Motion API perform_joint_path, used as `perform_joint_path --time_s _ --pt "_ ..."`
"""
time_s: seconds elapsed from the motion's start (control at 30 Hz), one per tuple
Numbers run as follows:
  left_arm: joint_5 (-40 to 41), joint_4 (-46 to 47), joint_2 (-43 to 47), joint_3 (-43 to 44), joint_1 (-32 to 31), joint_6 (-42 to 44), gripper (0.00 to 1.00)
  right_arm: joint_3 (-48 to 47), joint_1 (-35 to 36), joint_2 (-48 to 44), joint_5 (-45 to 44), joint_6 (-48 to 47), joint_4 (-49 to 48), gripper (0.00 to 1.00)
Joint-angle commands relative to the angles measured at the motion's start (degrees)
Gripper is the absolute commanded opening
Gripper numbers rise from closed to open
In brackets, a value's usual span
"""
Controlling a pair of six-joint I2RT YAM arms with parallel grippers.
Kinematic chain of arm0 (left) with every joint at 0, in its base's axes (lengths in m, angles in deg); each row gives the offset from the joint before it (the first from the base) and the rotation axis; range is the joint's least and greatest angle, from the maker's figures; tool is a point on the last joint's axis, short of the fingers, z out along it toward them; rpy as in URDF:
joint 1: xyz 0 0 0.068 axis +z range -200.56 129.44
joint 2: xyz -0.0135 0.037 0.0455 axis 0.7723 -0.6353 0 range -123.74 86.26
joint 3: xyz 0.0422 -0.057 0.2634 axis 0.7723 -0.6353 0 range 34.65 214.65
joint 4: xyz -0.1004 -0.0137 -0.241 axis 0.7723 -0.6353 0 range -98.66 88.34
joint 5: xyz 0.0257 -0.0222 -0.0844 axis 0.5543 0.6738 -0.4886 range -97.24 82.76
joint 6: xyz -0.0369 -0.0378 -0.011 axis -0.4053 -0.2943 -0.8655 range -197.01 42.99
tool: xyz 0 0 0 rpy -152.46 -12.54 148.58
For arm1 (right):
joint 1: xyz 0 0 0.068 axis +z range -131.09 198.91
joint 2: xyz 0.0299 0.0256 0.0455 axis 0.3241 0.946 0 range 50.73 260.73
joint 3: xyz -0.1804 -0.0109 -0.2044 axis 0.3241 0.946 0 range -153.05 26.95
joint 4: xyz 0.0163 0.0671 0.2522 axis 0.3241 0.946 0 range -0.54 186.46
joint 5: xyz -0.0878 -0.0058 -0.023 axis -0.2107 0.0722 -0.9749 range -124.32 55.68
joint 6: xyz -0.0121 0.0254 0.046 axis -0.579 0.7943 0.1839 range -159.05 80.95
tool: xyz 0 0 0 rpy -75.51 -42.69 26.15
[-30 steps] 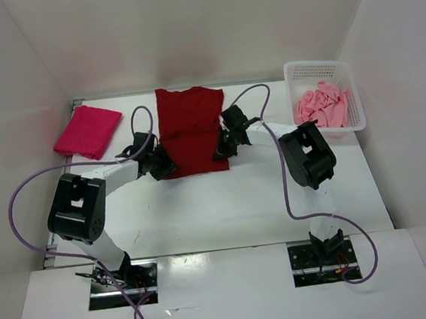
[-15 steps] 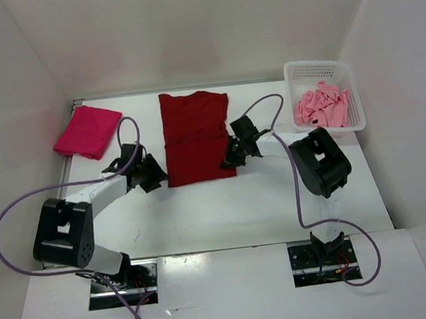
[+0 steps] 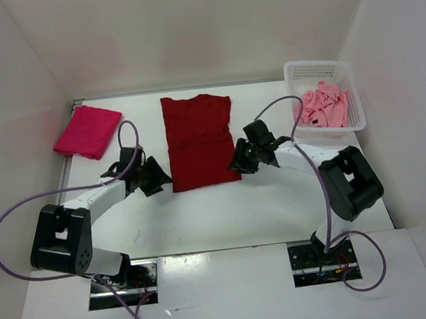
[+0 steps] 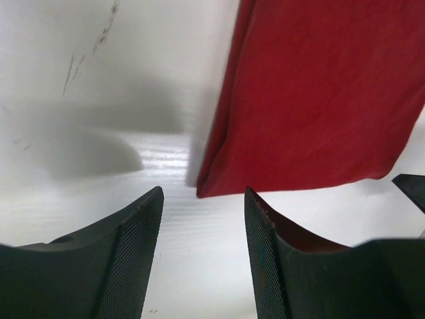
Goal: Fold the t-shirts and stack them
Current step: Grab one side of the 2/3 rectangular tshirt with both arms
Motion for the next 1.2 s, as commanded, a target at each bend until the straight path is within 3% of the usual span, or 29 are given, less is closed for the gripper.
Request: perform_joint_path --time_s 0.0,0.2,0.4,0.6,0.63,0.73,0.77,0.87,1.17 --pt "-1.49 0.36 2.33 -1.89 0.1 0.09 0.59 4.04 -1.67 -4.77 -2.3 2.26 0.74 0.45" --pt "-0.97 2.12 -0.4 -2.15 -3.23 -1.75 0.59 7.56 -4.66 -7.15 -3.36 2.88 0.66 0.49" --pt "-0.97 3.88 -3.21 -2.15 -3.76 -2.46 0.58 7.56 -4.66 -0.31 2.35 0.95 -2.33 0.5" --pt "-0.44 4.49 -5.14 -2.15 -4.29 -2.46 0.45 7.56 -4.66 1.81 2.36 0.95 -4.09 0.5" --pt "-0.44 4.49 -5.14 -2.15 -4.29 -2.46 0.45 7.56 -4.66 2.68 2.36 0.95 -4.62 0.45" --pt "-0.44 5.11 -5.67 -2.15 -4.29 -2.46 0.43 7.56 -4.66 4.53 3.06 0.95 -5.93 0.42" --pt "-0.44 5.11 -5.67 -2.15 -4.29 -2.46 0.4 7.56 -4.66 4.53 3.06 0.95 -6.55 0.32" --pt "-0.44 5.72 -5.67 -2.15 -4.29 -2.99 0.33 6.95 -4.66 6.03 3.06 0.95 -6.56 0.22" --pt "1.23 4.41 -5.67 0.31 -4.29 -1.23 0.03 8.17 -4.66 2.08 0.95 1.48 -5.94 0.06"
